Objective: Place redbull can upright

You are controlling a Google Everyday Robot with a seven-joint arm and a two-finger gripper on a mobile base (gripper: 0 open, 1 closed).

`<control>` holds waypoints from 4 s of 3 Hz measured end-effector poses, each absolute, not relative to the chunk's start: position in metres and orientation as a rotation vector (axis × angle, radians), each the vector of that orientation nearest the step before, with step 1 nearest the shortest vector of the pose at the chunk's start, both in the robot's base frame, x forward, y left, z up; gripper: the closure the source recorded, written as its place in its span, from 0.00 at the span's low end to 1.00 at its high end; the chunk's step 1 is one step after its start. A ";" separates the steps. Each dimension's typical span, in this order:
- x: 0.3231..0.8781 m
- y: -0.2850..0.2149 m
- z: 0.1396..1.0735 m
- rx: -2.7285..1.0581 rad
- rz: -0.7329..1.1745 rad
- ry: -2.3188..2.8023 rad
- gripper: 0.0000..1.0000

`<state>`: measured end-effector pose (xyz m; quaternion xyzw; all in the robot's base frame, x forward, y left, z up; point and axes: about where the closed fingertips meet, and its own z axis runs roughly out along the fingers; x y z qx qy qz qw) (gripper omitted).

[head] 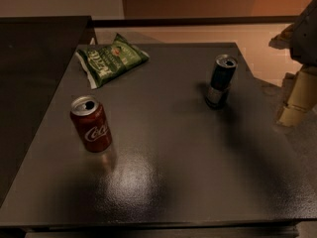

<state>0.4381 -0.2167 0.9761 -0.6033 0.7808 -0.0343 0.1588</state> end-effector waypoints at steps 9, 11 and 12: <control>0.571 -0.184 0.922 -1.279 0.279 2.097 0.14; 0.567 -0.180 0.922 -1.275 0.356 2.076 0.57; 0.558 -0.168 0.932 -1.304 0.419 2.045 0.79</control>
Offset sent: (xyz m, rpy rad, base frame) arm 0.0407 -0.0076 -0.0230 0.1082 -0.0172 -0.1313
